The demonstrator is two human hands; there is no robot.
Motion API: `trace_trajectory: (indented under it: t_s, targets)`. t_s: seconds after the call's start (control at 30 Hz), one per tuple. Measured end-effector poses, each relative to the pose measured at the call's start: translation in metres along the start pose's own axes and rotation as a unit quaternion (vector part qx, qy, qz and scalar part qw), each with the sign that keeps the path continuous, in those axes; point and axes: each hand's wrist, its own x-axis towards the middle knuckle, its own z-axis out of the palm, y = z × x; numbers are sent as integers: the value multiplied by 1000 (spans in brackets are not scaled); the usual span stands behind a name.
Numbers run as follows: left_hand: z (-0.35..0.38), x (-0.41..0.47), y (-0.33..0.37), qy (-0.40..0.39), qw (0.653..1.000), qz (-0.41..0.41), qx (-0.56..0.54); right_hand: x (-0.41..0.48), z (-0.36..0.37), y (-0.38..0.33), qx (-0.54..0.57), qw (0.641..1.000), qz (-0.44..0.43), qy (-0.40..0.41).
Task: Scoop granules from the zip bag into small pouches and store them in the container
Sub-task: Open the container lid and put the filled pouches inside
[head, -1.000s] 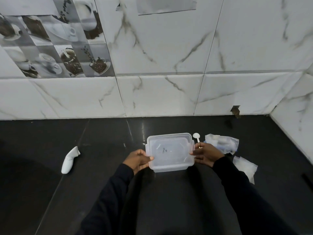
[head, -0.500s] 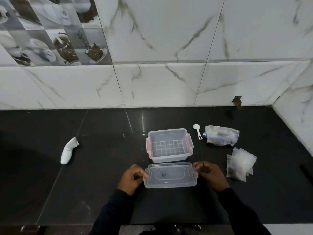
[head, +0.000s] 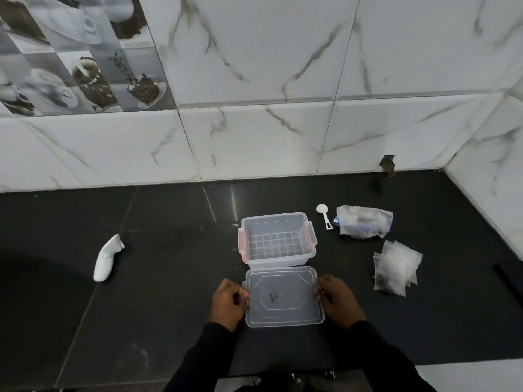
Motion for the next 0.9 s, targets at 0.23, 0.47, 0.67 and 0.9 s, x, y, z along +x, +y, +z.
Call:
trace_trajectory:
  t_s: [0.23,0.47,0.67,0.9]
  targets:
    - [20,-19,55,53,987,139,52,-18,-34,6,-61,983,46,169]
    - [97,-3,156,-160,972,162,-55,-36,-103,59,47,900,311,304]
    - [180,34,204,-271,954,31,-124,-29,-113,76,62,910,331,241]
    - [236,32,213,-286,950,-24,-127,-31,-119,83,56,924,330,183]
